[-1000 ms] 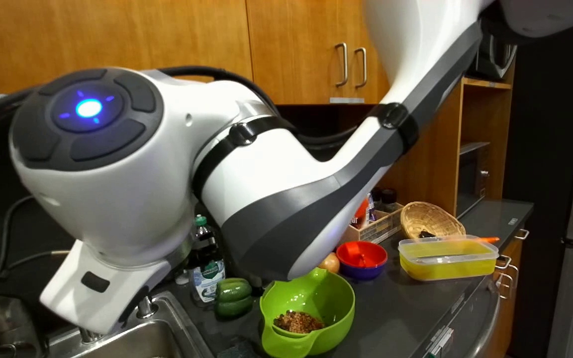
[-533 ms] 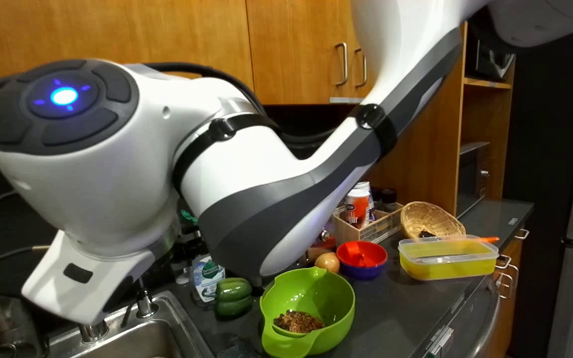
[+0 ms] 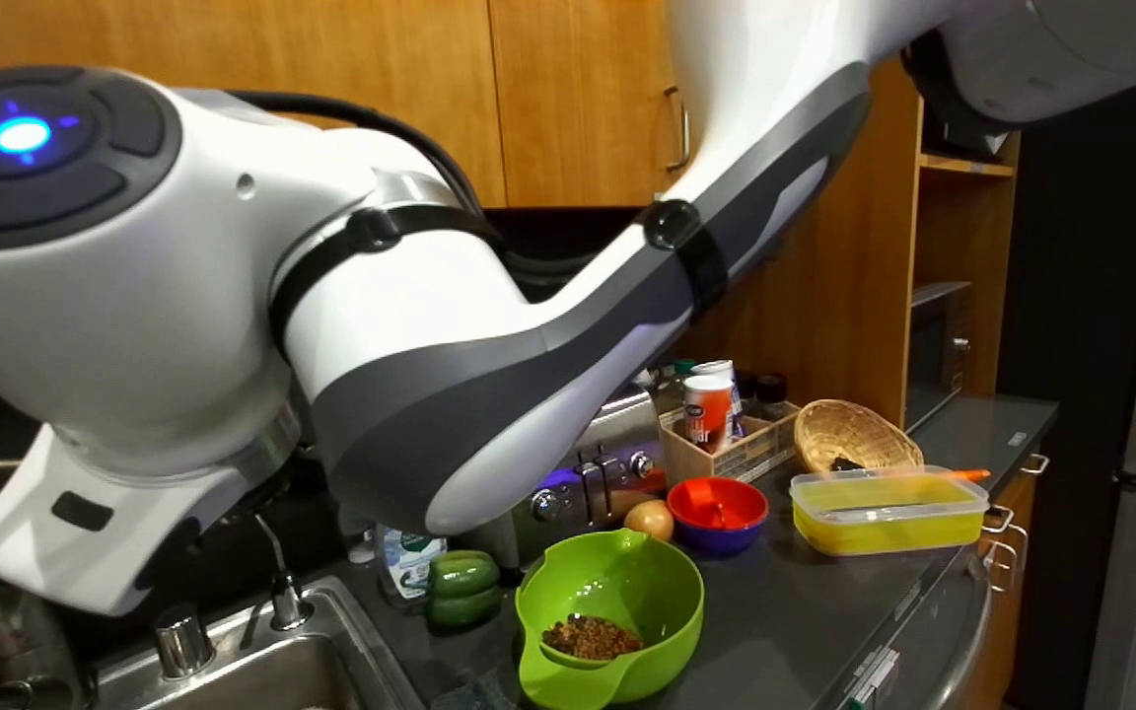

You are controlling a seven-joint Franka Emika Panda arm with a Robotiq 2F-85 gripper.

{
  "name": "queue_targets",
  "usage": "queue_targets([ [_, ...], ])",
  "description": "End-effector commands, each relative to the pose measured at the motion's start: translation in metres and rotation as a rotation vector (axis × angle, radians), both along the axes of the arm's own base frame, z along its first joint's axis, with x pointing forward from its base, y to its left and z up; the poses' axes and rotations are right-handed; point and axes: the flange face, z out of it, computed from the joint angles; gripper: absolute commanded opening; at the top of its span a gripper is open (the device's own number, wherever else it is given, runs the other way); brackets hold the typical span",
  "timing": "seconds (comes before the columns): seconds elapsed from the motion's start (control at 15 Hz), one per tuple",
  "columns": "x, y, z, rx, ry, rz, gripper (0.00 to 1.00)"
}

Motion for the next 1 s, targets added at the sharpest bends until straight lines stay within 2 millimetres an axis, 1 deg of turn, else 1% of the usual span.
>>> queue_targets([
  [0.0,0.000,0.000,0.000,-0.002,0.001,-0.001,1.00],
  [0.2,0.001,0.000,0.000,-0.002,0.000,-0.001,1.00],
  [0.27,0.004,-0.002,-0.001,-0.001,0.003,-0.009,1.00],
  [0.6,0.043,0.000,-0.010,-0.009,0.000,0.072,1.00],
  [0.93,0.078,-0.003,-0.011,-0.013,0.013,0.175,1.00],
])
